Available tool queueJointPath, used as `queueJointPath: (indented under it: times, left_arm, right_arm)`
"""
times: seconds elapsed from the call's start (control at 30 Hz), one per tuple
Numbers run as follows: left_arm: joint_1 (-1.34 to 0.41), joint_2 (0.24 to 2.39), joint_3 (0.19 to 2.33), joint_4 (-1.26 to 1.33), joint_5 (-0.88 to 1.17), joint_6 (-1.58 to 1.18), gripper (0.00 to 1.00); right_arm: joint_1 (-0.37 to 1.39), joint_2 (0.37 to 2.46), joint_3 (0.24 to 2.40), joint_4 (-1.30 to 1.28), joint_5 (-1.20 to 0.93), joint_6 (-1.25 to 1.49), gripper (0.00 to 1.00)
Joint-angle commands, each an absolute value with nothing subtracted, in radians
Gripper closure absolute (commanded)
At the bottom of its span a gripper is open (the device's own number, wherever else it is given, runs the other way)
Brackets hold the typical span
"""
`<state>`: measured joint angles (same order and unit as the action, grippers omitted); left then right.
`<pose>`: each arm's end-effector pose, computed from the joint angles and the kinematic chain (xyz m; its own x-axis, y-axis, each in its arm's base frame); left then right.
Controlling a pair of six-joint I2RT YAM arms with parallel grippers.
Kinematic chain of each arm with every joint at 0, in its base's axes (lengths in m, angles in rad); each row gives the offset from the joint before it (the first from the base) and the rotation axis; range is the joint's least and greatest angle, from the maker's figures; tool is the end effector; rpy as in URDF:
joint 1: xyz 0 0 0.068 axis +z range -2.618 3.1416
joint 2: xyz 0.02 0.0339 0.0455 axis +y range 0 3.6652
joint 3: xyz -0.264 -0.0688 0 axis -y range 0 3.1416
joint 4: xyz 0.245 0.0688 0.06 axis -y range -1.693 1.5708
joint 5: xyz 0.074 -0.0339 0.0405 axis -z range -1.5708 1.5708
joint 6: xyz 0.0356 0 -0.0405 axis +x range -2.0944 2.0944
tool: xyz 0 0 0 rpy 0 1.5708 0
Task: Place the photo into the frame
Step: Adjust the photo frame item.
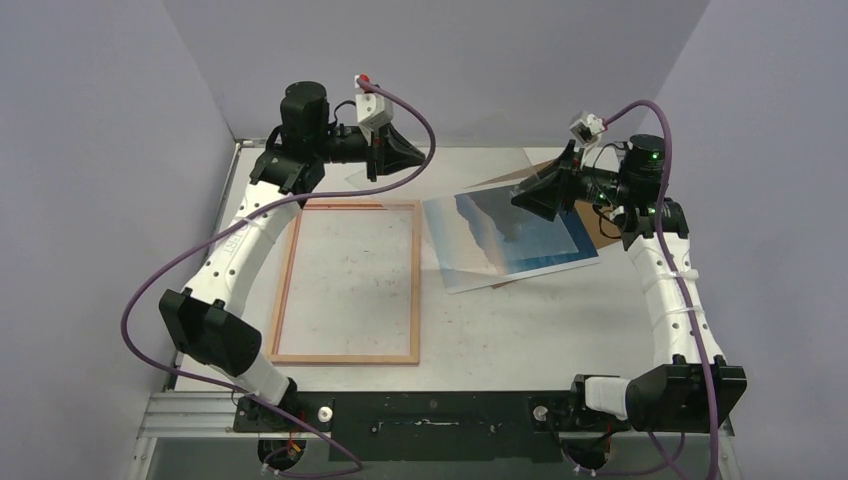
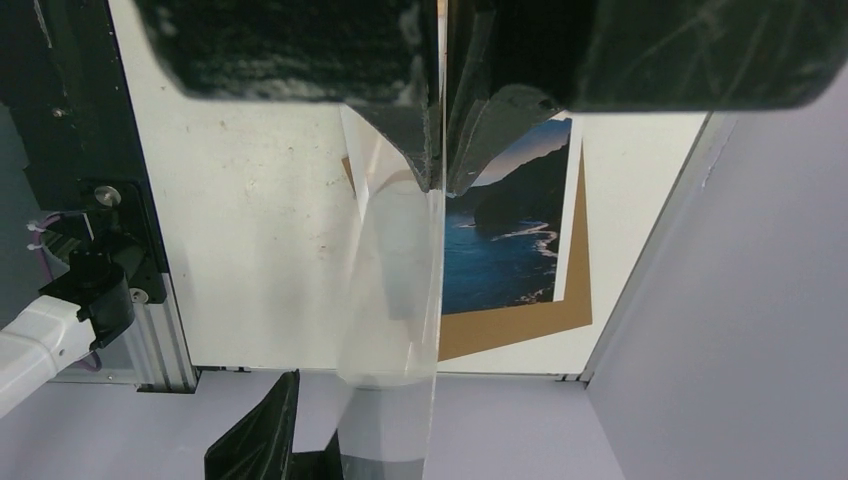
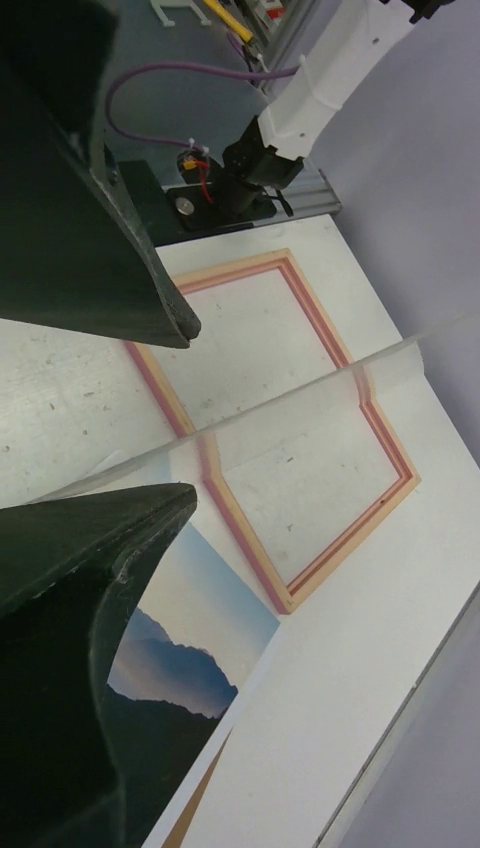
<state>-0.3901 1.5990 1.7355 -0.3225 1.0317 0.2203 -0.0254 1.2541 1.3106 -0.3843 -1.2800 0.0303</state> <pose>0.3146 -0.1624 0.4531 0.0462 0.1023 -0.9937 0.9890 0.1350 0.0599 0.2595 0.0275 0.4110 -0.3490 0.0176 -0.9370 -0.8893 0.3093 0.3370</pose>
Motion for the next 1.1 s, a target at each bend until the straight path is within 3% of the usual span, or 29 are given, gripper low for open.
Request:
queueJointPath:
  times: [0.0,0.2,0.23,0.3,0.33,0.6,0.63,0.7,0.77,0.83,0.9,1.07]
  left_arm:
    - [-0.343,1.573,1.747,-0.168,1.113,0.156,1.00]
    - [-0.304,1.575,1.732,-0.130,1.122,0.138,1.00]
    - [-0.300,1.575,1.729,-0.121,1.124,0.130,1.00]
    - [-0.296,1.575,1.727,-0.097,1.130,0.107,1.00]
    - [-0.294,1.575,1.724,-0.073,1.135,0.093,1.00]
    - [-0.288,1.580,1.718,-0.014,1.097,0.028,1.00]
    - [-0.286,1.579,1.716,-0.017,1.078,0.030,0.95]
    - [-0.282,1.575,1.708,-0.036,1.045,0.043,0.72]
    - [-0.277,1.565,1.692,-0.049,1.007,0.062,0.42]
    - [-0.273,1.552,1.669,-0.046,0.922,0.064,0.31]
    - [-0.265,1.547,1.660,-0.070,0.838,0.079,0.24]
    - [-0.221,1.526,1.618,-0.081,0.665,0.106,0.19]
  right_arm:
    - [-0.029,1.246,1.302,-0.363,-1.393,-0.008,0.51]
    - [-0.023,1.240,1.307,-0.364,-1.400,0.000,0.69]
    - [-0.022,1.236,1.307,-0.362,-1.396,0.020,0.75]
    - [-0.019,1.229,1.307,-0.354,-1.369,0.048,0.96]
    - [-0.017,1.223,1.307,-0.354,-1.354,0.051,1.00]
    - [-0.009,1.196,1.321,-0.360,-1.332,0.057,1.00]
    - [-0.009,1.191,1.323,-0.360,-1.330,0.058,1.00]
    - [-0.008,1.182,1.326,-0.361,-1.324,0.058,1.00]
    - [-0.006,1.172,1.330,-0.360,-1.309,0.062,1.00]
    - [-0.006,1.164,1.335,-0.354,-1.291,0.071,1.00]
    - [-0.006,1.152,1.346,-0.324,-1.249,0.112,1.00]
    - [-0.006,1.136,1.362,-0.263,-1.198,0.169,1.00]
